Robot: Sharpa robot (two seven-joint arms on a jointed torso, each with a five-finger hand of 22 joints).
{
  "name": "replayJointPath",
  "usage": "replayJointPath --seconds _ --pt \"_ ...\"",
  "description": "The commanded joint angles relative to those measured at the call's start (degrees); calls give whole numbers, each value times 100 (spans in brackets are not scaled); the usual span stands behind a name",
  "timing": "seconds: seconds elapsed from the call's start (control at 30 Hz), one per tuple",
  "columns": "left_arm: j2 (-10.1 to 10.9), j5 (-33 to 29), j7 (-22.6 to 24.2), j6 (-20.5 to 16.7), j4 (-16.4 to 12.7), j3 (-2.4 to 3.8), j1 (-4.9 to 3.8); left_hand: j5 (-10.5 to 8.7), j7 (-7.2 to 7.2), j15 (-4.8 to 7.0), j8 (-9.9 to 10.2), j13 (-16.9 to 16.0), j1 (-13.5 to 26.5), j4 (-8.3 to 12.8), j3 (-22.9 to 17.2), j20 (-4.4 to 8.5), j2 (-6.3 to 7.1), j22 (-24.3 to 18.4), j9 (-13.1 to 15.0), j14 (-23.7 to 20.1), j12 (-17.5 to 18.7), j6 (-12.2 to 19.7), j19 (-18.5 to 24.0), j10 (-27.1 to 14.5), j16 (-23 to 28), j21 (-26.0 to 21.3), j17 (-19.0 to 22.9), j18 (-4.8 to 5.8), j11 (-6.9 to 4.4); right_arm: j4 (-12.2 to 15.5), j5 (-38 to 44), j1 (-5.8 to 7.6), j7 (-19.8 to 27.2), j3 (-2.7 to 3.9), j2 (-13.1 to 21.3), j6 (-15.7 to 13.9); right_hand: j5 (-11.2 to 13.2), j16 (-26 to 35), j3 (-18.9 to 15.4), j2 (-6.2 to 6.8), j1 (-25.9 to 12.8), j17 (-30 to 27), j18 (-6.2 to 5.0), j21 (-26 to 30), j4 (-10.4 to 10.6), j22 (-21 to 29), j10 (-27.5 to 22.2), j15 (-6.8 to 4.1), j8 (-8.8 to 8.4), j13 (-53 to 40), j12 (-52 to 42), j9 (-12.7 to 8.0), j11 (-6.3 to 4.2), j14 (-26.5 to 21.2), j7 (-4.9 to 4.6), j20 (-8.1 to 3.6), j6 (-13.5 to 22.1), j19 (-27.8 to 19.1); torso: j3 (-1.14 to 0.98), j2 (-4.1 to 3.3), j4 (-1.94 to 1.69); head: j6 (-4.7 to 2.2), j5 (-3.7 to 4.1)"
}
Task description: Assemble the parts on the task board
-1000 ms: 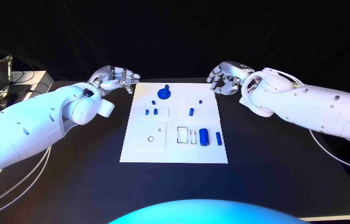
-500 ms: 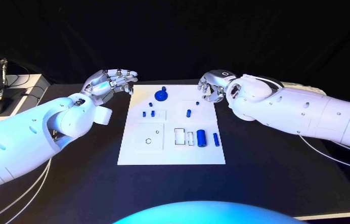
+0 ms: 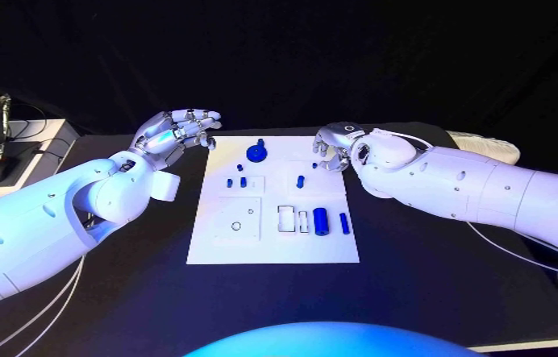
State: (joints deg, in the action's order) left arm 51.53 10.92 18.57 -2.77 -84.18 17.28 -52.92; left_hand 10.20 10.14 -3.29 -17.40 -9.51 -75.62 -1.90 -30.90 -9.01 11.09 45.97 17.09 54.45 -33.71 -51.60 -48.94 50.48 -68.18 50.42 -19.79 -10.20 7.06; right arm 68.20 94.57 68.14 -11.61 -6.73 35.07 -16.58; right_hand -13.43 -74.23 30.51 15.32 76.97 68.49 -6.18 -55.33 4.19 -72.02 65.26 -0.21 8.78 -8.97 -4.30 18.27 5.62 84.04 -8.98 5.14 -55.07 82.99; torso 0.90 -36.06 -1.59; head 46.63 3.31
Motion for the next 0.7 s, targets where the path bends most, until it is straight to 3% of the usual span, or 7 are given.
replayJointPath --seconds 0.03,0.47,0.63,0.7 --pt "-1 -92 161 62 -28 8 2 11 15 -3 -30 11 -24 -4 33 -13 -25 -15 9 -57 -5 45 -48 40 42 -44 -7 -38 -8 -69 101 -31 50 -4 -50 153 15 -15 6 38 1 -8 38 17 16 5 -48 48 -26 8 28 9 -9 228 -35 29 21 18 -11 -2 4 28 -19" --pt "5 -93 180 29 -26 13 3 12 18 -3 -30 12 -28 -4 33 -13 -25 -19 9 -59 -5 48 -51 41 43 -49 -6 -38 -7 -128 -37 -144 202 -9 -182 117 -59 -50 51 -26 30 -18 39 -17 31 -26 14 57 15 54 10 37 -2 220 -52 41 -60 19 -15 4 12 71 -72" --pt "10 -93 180 9 -25 14 3 12 18 -3 -30 12 -28 -4 33 -13 -25 -19 9 -59 -5 48 -51 41 43 -49 -6 -38 -7 -141 -83 -156 242 -10 -210 116 -90 -107 135 -103 70 -10 47 -118 31 -94 166 31 89 96 -27 84 -40 220 -16 35 -202 36 -13 0 17 79 -77" --pt "11 -93 179 6 -26 14 3 13 25 -4 -35 16 -41 -6 32 -12 -31 -31 8 -61 -5 52 -61 43 47 -63 -6 -37 -4 -163 -95 -164 253 -10 -231 113 62 -129 218 -146 104 -19 46 -133 16 -113 214 19 106 131 -17 101 -54 217 -2 26 -236 36 -17 1 18 76 -76"
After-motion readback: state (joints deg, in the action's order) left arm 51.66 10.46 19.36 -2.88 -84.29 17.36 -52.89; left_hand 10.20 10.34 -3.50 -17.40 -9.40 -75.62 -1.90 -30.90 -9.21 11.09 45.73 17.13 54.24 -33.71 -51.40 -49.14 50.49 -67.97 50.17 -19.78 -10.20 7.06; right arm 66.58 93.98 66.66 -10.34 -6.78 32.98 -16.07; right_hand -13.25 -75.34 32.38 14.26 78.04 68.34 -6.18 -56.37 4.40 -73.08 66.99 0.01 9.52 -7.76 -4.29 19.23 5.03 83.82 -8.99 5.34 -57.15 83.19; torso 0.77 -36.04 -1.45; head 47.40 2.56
